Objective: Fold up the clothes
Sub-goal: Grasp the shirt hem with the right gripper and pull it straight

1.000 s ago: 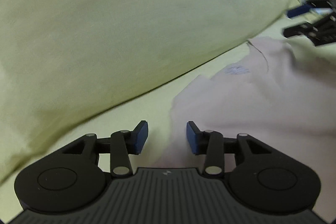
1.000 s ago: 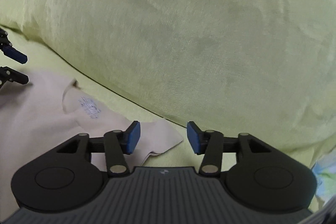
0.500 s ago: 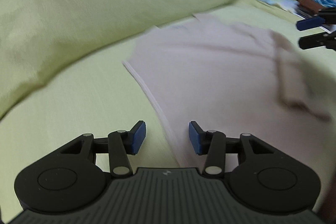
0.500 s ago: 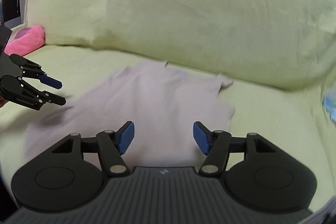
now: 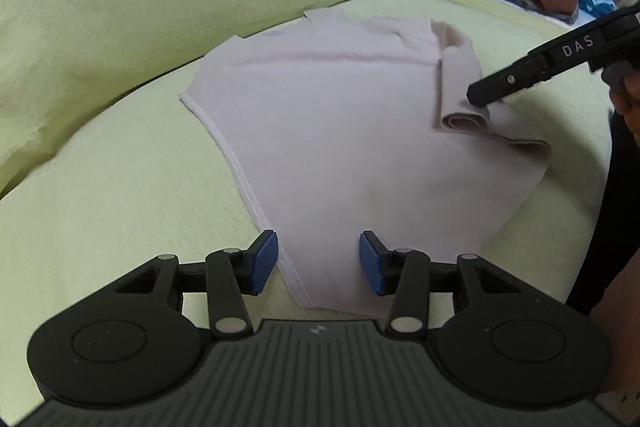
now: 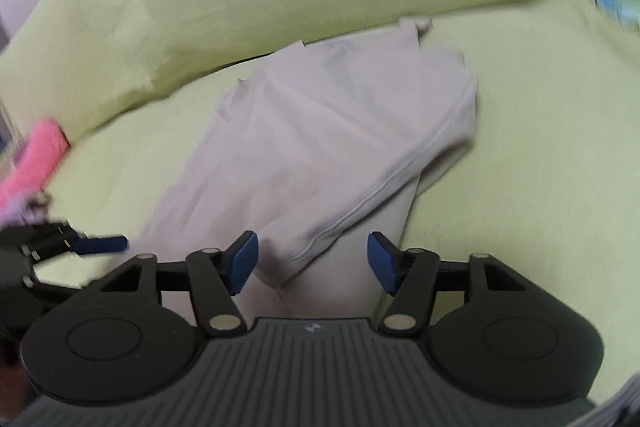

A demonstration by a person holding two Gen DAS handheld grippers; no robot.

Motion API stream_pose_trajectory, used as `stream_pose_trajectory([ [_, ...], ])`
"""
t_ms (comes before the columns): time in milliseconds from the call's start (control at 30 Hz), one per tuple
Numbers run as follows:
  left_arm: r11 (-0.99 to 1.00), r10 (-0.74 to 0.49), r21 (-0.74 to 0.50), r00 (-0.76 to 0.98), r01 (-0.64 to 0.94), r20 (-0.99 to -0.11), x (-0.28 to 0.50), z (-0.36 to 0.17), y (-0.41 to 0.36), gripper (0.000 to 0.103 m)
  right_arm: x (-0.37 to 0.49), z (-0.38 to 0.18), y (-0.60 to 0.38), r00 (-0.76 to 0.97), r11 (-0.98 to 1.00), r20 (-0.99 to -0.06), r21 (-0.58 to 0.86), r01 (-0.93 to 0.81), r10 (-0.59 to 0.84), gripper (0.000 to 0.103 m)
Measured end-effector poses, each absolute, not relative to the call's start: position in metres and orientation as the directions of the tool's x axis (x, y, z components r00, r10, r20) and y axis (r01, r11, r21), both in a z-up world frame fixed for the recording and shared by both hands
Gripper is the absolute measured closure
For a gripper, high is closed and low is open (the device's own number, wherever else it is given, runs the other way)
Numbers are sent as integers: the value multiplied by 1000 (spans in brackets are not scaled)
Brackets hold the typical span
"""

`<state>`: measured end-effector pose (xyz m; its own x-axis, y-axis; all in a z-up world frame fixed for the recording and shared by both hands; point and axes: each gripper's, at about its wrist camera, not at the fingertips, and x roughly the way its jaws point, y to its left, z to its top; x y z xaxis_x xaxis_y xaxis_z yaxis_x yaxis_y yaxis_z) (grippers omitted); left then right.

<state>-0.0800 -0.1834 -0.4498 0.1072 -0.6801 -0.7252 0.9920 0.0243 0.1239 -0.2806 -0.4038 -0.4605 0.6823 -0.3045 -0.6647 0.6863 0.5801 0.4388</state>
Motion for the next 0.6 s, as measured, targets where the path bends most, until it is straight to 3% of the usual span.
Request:
stream_pose_trajectory([
  [233,33,-687,107,100,994,-720,-68,-456,-184,52,-284,-482,-413,738,437,-635,611,660,-228,71],
  [367,34,-694,99,95,995,-714,-66,-457,-182,52,-286,-501,-427,769,305,-614,708,636,-177,97],
  [600,-28,-676,91,49,995,-735,-67,-456,-177,52,-319,-481,-418,779,365,-601,694,620,-181,99],
])
